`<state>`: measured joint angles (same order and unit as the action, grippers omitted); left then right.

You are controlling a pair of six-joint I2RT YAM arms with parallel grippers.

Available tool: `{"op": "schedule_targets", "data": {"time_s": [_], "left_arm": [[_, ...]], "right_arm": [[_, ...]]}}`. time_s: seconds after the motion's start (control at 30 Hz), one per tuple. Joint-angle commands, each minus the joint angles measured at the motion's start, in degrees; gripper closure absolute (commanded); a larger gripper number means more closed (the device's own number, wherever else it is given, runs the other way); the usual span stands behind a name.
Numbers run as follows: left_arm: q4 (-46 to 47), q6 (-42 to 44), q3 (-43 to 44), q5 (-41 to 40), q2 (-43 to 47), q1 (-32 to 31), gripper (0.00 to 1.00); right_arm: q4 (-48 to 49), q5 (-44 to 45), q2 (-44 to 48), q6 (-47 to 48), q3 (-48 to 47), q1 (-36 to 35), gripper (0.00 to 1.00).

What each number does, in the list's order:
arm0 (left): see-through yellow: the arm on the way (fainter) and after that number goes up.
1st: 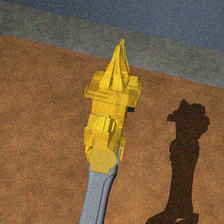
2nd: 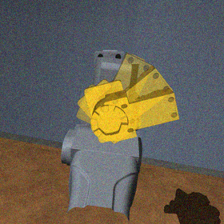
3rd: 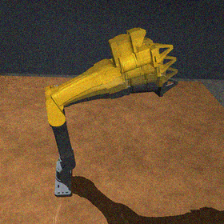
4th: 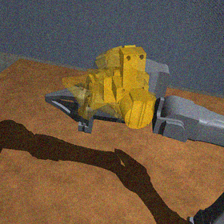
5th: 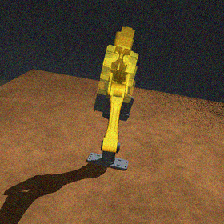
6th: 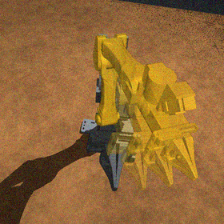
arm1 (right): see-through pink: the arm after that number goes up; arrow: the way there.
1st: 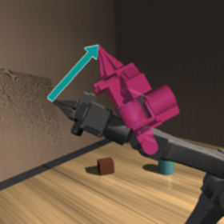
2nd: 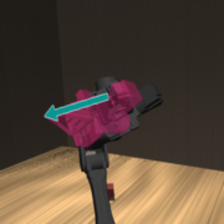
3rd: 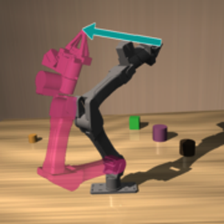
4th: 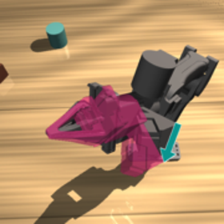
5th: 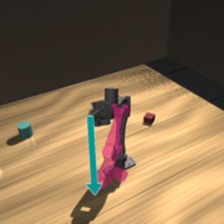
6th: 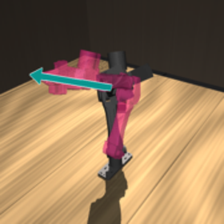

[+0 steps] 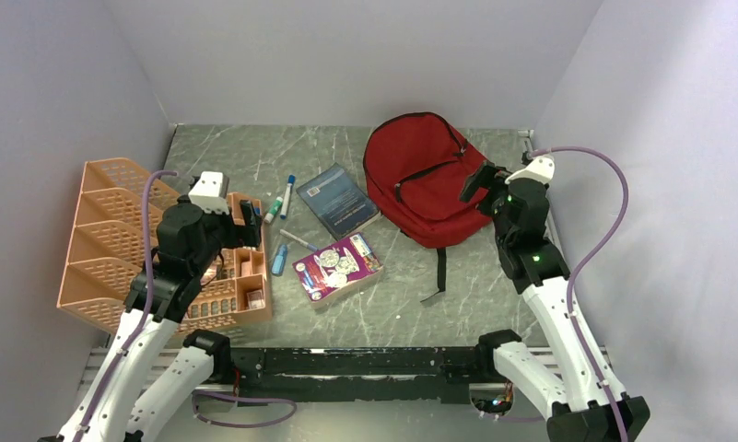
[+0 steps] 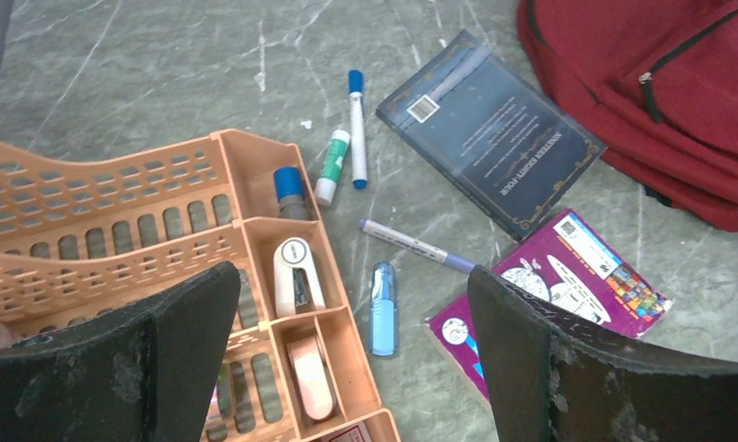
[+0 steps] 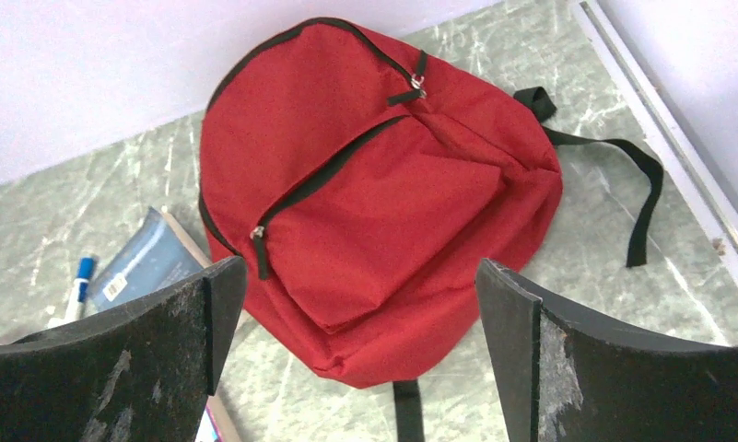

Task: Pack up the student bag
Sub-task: Pick up the student bag at the center of the board.

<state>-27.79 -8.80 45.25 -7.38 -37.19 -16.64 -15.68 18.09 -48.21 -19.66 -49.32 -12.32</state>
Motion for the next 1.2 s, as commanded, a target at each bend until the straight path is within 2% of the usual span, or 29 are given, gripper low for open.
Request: {"op": "schedule_targets", "data": {"time_s": [0.0, 0.27, 0.5, 0.63, 0.77, 0.9, 1.03, 1.17], "left_arm": [[4.08, 0.24, -0.25, 4.11, 0.14, 0.75, 0.02], [4.65, -0.97, 0.98, 4.81, -1.62, -0.35, 0.02], [1.32, -3.83, 1.37, -6.36, -4.83, -4.71, 0.02], [0.27, -4.92, 2.32, -7.55, -6.10, -5.73, 0.02], [0.79, -6.57, 1.60, -7.82, -4.64, -6.18, 0.02], [-1.46, -11.36, 1.44, -13.32, -3.53, -6.38, 0.02], [-1.71, -10.98, 1.68, -13.05, -4.45, -6.70, 0.02], [-2.35, -10.82, 2.18, -11.98, -6.38, -6.82, 0.02]], "right_arm": [[1.40, -2.22, -0.16, -2.87, -2.22, 0.88, 0.00], [1.88, 1.76, 0.31, -5.06, -1.09, 1.12, 0.00], [-1.99, 5.12, -5.27, -13.35, -4.00, 1.23, 0.00], [-2.62, 4.72, -9.70, -17.91, -4.74, 1.42, 0.00], [-7.22, 5.52, -16.95, -20.77, -11.39, 1.50, 0.00], [-14.19, 7.39, -23.42, -26.94, -17.30, 1.46, 0.00], [-11.95, 0.65, -29.35, -27.23, -21.72, 1.48, 0.00], [-14.99, -4.87, -39.92, -27.85, -31.07, 1.16, 0.00]]}}
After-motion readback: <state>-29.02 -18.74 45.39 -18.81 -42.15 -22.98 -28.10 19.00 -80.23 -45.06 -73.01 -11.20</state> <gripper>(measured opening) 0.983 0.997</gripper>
